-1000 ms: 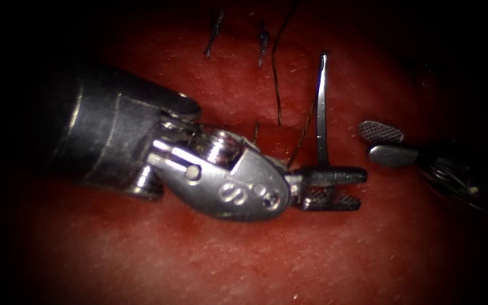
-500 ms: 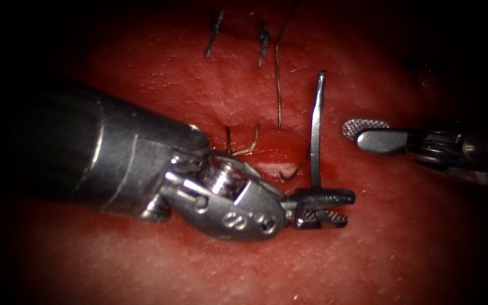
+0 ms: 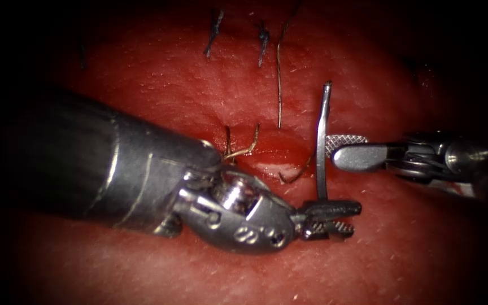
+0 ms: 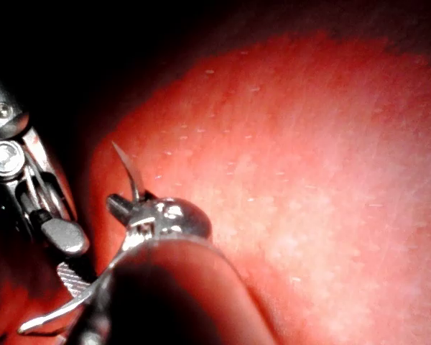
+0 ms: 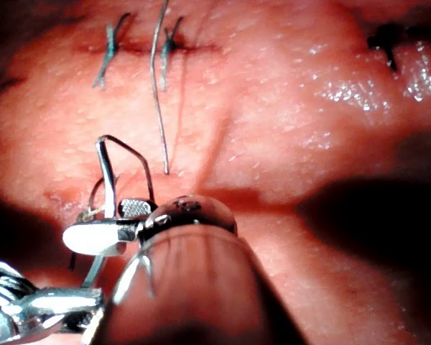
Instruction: Wound Closure
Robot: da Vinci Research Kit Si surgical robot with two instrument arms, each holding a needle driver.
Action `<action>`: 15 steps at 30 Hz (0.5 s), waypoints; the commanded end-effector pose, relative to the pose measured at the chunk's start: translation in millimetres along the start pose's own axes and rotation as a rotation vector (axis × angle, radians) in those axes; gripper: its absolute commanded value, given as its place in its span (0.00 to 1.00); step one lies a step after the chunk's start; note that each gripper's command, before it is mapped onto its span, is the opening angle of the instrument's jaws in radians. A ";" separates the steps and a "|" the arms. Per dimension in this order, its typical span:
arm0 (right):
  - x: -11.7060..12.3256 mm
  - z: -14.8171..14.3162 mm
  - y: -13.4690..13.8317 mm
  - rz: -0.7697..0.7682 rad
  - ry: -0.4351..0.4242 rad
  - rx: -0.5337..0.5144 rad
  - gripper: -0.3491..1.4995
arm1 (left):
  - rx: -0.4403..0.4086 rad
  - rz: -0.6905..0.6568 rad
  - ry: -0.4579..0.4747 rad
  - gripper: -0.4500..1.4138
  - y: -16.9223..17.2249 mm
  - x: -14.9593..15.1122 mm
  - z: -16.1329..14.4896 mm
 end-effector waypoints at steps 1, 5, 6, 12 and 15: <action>-0.3 1.2 0.5 0.001 -0.007 -0.008 0.83 | 0.003 0.003 0.002 0.05 -0.4 0.2 0.7; -0.5 1.6 0.5 0.001 -0.021 -0.036 0.83 | 0.005 0.009 0.004 0.06 -0.5 0.1 0.8; -0.5 1.6 0.5 0.001 -0.022 -0.044 0.83 | 0.006 0.009 0.003 0.06 -0.5 0.1 0.7; -0.5 1.6 0.5 0.001 -0.027 -0.052 0.77 | 0.005 0.009 0.004 0.06 -0.5 0.0 0.7; -0.5 2.0 0.6 0.001 -0.024 -0.054 0.75 | 0.004 0.015 0.006 0.07 -0.5 0.0 0.9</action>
